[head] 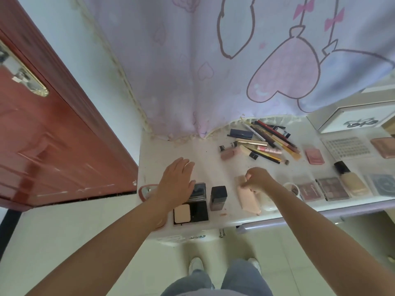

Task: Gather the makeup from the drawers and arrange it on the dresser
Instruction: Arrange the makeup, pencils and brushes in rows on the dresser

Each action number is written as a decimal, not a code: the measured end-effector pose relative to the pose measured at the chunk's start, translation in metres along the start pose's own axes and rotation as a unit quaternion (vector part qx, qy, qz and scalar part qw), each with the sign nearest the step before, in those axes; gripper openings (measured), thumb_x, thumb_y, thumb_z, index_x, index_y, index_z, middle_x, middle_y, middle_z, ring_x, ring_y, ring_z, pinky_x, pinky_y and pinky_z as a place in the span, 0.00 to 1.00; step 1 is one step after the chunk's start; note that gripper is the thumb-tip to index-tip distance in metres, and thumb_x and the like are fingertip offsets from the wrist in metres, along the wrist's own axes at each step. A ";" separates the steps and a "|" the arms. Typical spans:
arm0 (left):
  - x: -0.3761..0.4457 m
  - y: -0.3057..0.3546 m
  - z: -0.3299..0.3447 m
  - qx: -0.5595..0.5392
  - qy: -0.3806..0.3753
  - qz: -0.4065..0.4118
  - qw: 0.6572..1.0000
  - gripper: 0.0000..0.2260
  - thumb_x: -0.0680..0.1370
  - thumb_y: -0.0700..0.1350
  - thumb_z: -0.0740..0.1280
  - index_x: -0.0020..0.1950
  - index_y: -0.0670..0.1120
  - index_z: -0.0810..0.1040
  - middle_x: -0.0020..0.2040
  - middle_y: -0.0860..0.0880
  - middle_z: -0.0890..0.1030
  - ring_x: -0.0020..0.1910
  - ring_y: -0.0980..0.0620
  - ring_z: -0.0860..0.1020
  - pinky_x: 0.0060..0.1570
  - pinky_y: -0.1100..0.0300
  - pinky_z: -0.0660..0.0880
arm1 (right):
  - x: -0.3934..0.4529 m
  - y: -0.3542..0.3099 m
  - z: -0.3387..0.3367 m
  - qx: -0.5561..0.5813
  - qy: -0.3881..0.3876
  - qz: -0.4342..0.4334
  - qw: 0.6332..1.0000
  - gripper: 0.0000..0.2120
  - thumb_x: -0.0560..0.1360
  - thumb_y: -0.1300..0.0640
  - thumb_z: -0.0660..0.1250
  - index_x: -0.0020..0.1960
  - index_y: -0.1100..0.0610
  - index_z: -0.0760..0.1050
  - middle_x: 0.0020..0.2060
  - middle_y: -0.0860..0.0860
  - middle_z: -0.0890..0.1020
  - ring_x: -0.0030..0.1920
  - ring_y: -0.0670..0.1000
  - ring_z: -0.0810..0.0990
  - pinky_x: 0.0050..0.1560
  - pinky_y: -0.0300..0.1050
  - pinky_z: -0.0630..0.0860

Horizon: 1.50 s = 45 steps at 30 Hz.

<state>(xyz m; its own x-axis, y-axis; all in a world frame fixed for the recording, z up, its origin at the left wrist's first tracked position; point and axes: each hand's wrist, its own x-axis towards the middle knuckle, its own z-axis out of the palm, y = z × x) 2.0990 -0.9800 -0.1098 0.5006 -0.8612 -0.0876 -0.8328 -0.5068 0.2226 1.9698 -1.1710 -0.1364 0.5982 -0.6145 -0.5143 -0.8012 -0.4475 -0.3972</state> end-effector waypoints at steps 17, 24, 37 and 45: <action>0.052 0.181 -0.013 -0.103 0.151 0.051 0.982 0.30 0.73 0.56 0.64 0.70 0.46 0.60 0.65 0.47 0.71 0.63 0.54 0.66 0.60 0.66 0.65 | -0.063 0.055 -0.143 0.498 0.001 -0.108 0.860 0.07 0.75 0.69 0.58 0.41 0.63 0.72 0.33 0.58 0.74 0.31 0.54 0.76 0.25 0.36 0.76; 0.075 0.218 -0.021 -0.018 0.321 0.089 0.943 0.20 0.68 0.52 0.57 0.55 0.42 0.67 0.42 0.45 0.80 0.43 0.51 0.71 0.38 0.62 0.77 | -0.073 0.074 -0.178 0.390 0.000 -0.105 0.915 0.15 0.78 0.49 0.58 0.38 0.57 0.71 0.26 0.51 0.69 0.25 0.48 0.68 0.26 0.39 0.67; 0.066 0.241 -0.086 0.046 0.190 0.066 0.979 0.17 0.77 0.55 0.61 0.57 0.44 0.76 0.45 0.50 0.81 0.39 0.52 0.78 0.39 0.61 0.75 | -0.078 0.076 -0.212 0.297 0.000 -0.200 0.934 0.14 0.79 0.52 0.55 0.36 0.56 0.65 0.21 0.47 0.63 0.19 0.45 0.58 0.22 0.37 0.56; 0.061 0.241 -0.087 -0.256 0.000 0.000 0.967 0.11 0.79 0.45 0.60 0.53 0.38 0.75 0.49 0.40 0.80 0.48 0.42 0.80 0.50 0.50 0.77 | -0.074 0.094 -0.240 0.151 -0.010 -0.370 0.917 0.15 0.75 0.61 0.63 0.50 0.40 0.73 0.22 0.43 0.73 0.23 0.44 0.69 0.31 0.37 0.70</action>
<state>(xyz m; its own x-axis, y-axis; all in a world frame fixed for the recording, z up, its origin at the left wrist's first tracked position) 1.9497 -1.1516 0.0230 0.5003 -0.8615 -0.0870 -0.6066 -0.4204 0.6748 1.8472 -1.3236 0.0473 0.9787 -0.2030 -0.0318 -0.1380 -0.5344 -0.8339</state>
